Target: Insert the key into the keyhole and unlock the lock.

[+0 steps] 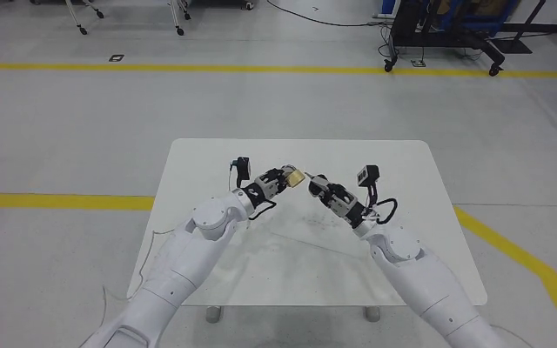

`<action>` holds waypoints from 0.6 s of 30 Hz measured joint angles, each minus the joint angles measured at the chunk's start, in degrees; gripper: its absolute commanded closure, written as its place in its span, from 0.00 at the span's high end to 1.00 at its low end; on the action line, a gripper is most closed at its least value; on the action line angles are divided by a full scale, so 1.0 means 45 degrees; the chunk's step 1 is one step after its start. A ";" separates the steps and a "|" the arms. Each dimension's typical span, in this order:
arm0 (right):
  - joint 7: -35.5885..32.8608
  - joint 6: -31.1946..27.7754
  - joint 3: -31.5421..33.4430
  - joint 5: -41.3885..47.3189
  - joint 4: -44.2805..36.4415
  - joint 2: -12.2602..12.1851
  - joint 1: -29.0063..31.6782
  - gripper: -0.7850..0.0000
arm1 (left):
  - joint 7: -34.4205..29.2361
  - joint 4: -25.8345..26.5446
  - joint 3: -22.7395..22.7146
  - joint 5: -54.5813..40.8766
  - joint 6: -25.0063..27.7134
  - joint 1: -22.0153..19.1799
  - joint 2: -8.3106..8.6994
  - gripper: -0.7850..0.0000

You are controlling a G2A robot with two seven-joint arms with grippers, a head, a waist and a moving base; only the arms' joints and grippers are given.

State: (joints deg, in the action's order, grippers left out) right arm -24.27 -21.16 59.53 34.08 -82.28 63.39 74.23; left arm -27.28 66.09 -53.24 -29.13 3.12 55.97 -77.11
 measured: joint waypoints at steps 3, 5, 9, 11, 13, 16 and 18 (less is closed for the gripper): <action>0.0875 0.0744 0.0187 -0.0328 -0.0999 -0.0049 0.0805 0.00 | 0.0306 -0.0154 -0.0029 -0.0120 -0.0035 0.0002 -0.0067 0.00; 0.1651 0.1347 0.0203 -0.1119 -0.1486 -0.0066 0.1161 0.00 | 0.0440 -0.0204 -0.0073 -0.0107 -0.0063 0.0008 -0.0092 0.00; 0.2551 0.2124 0.0079 -0.1743 -0.2182 -0.0004 0.1496 0.00 | 0.0510 -0.0221 -0.0144 -0.0017 -0.0099 0.0026 -0.0121 0.00; 0.2755 0.2358 0.0065 -0.1780 -0.2324 0.0035 0.1557 0.00 | 0.0544 -0.0196 -0.0160 0.0091 -0.0100 0.0051 -0.0134 0.00; 0.2884 0.2506 0.0059 -0.1807 -0.2358 0.0071 0.1554 0.00 | 0.0548 -0.0146 -0.0154 0.0206 -0.0106 0.0088 -0.0146 0.00; 0.2985 0.2691 0.0063 -0.1909 -0.2284 0.0129 0.1446 0.00 | 0.0514 -0.0058 -0.0173 0.0305 -0.0150 0.0160 -0.0160 0.00; 0.3082 0.2867 0.0045 -0.2035 -0.2247 0.0170 0.1368 0.00 | 0.0462 -0.0020 -0.0205 0.0367 -0.0182 0.0202 -0.0165 0.00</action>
State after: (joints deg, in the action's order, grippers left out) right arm -10.40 -8.26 59.73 24.93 -92.39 64.15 80.39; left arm -25.20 66.00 -54.16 -27.47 2.31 56.88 -77.85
